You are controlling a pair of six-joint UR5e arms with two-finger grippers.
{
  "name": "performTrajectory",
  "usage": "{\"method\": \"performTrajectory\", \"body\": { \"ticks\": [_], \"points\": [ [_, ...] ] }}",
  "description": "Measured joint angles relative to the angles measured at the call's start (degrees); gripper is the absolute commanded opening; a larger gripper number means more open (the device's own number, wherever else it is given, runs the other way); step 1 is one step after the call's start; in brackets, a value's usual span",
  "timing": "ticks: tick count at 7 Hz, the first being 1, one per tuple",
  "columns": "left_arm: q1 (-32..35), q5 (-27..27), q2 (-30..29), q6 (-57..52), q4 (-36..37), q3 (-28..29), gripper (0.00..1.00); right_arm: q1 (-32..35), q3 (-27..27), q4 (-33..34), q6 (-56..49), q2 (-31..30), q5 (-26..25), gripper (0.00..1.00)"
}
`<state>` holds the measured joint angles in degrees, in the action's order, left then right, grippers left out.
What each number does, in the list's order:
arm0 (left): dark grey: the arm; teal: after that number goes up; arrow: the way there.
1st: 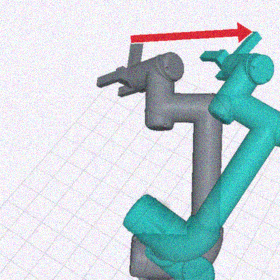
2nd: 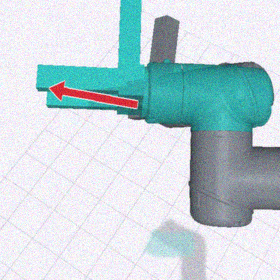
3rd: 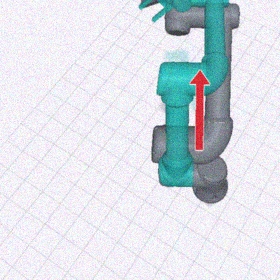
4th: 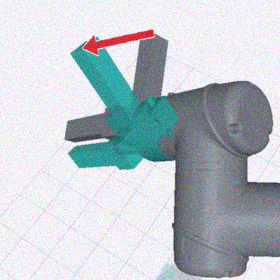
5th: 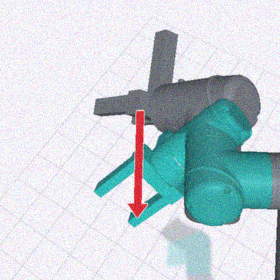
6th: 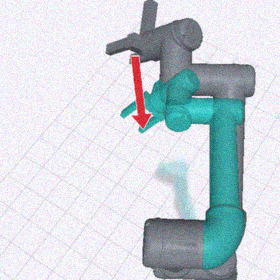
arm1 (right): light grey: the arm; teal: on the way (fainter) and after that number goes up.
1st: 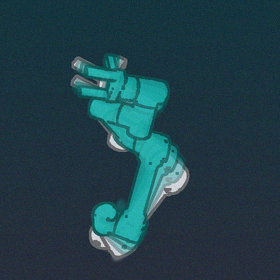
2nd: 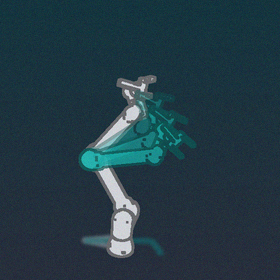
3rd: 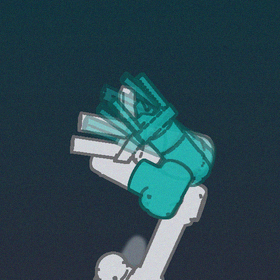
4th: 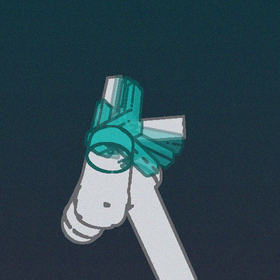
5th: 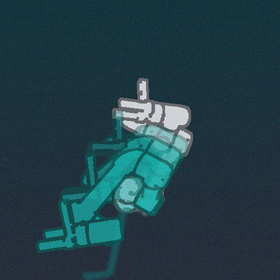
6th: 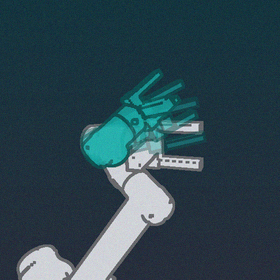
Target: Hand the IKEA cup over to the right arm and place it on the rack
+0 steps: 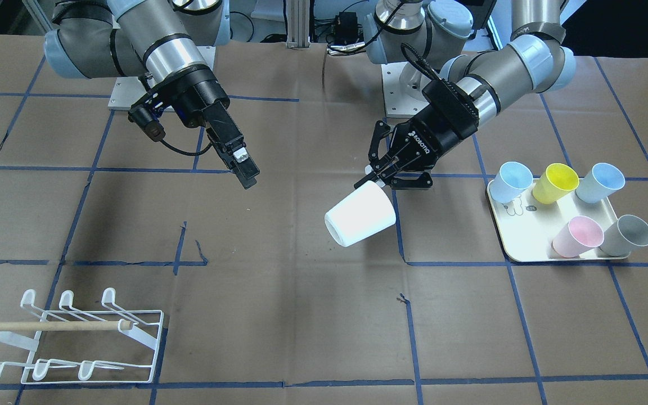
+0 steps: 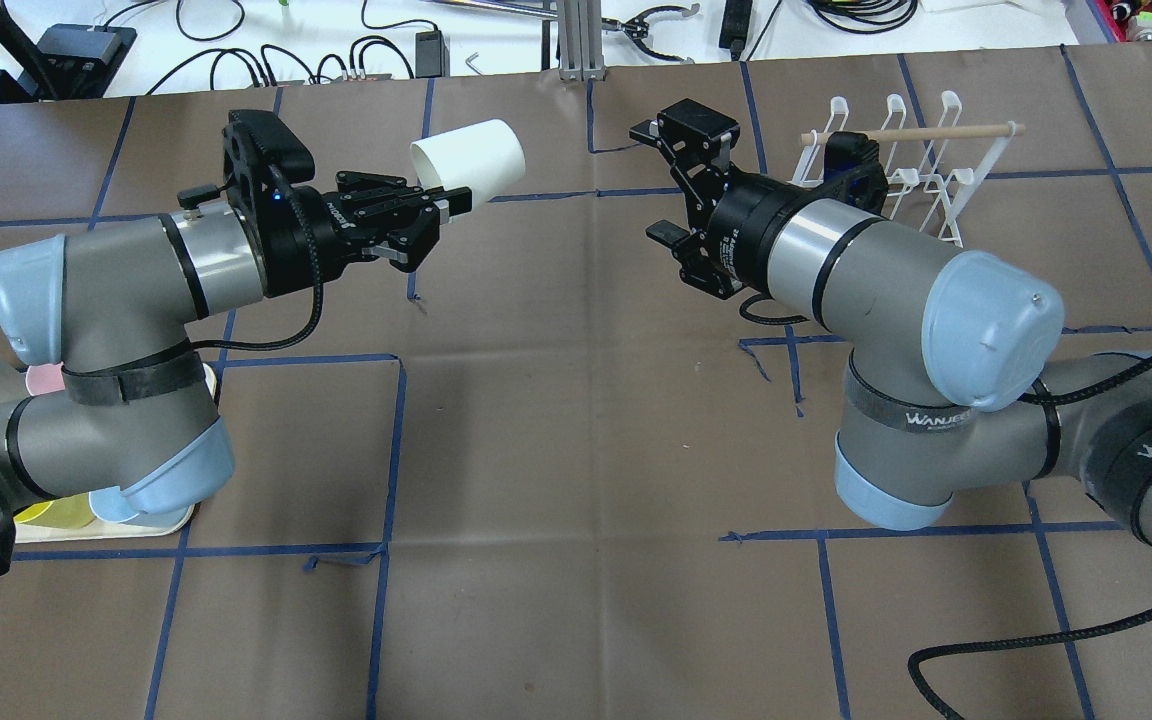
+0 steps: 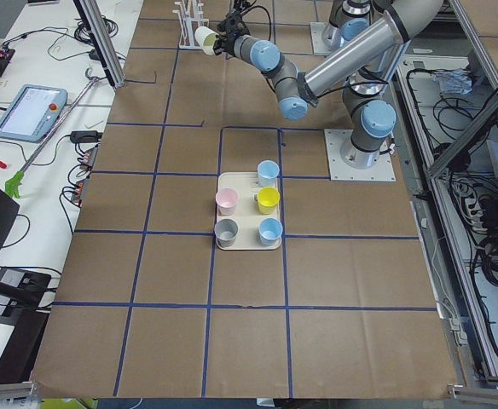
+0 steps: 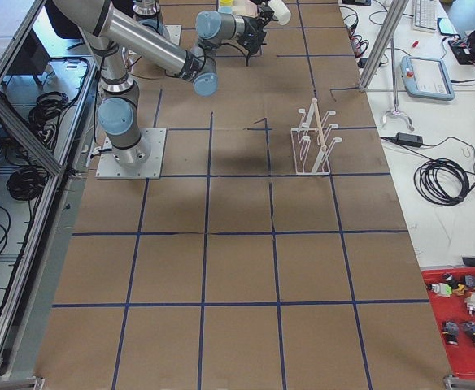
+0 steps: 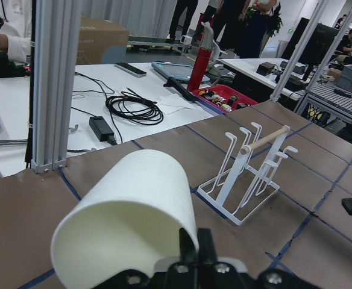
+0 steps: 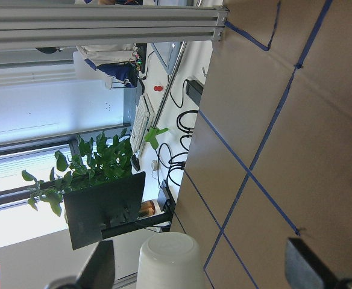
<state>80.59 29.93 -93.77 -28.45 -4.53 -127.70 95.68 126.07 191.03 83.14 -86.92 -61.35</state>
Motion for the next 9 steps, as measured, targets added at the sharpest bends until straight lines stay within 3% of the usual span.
{"method": "performTrajectory", "body": {
  "ticks": [9],
  "points": [
    [5.64, 0.84, -1.19, -0.13, 3.23, -0.47, 0.00, 7.80, -1.70, -2.10, 1.79, 1.08, -10.06, 0.99]
  ]
}}
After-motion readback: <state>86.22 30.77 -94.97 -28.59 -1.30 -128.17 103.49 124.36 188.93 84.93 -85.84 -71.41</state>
